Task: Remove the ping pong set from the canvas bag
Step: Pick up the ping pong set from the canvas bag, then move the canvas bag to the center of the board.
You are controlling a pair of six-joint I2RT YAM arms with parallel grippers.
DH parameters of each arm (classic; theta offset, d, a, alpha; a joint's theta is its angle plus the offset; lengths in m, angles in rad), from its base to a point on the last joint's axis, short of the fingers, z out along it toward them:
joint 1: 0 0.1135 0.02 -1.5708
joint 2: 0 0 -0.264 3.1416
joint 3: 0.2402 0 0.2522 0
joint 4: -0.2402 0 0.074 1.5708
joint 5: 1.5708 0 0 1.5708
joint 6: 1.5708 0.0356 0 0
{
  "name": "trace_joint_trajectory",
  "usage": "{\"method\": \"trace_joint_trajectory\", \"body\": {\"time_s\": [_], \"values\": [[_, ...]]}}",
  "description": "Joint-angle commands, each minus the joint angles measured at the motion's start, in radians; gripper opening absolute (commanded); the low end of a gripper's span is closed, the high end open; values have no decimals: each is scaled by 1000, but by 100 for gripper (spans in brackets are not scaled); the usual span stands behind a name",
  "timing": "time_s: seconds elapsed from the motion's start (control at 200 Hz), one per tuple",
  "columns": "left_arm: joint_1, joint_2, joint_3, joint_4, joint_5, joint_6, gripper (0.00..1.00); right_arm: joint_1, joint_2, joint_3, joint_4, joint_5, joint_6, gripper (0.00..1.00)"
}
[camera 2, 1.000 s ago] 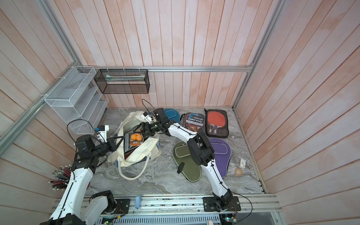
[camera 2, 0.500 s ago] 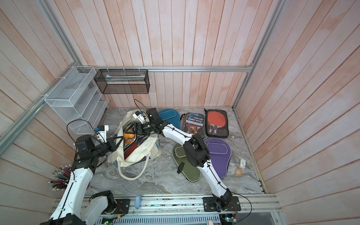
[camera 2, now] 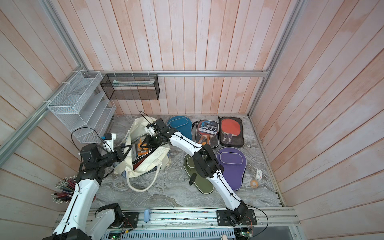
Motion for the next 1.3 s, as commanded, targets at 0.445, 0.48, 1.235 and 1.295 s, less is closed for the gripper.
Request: {"method": "trace_joint_trajectory", "body": {"time_s": [0.445, 0.48, 1.235, 1.295], "values": [[-7, -7, 81, 45, -5, 25, 0, -127, -262, -4, -15, -99, -127, 0], [-7, -4, 87, 44, -13, 26, 0, -138, -285, -5, -21, -100, -137, 0], [-6, 132, 251, 71, -246, -31, 0, -347, -787, -215, -140, -1, -343, 0], [-7, 141, 269, 71, -268, -30, 0, -376, -843, -269, -134, 7, -351, 0]]}}
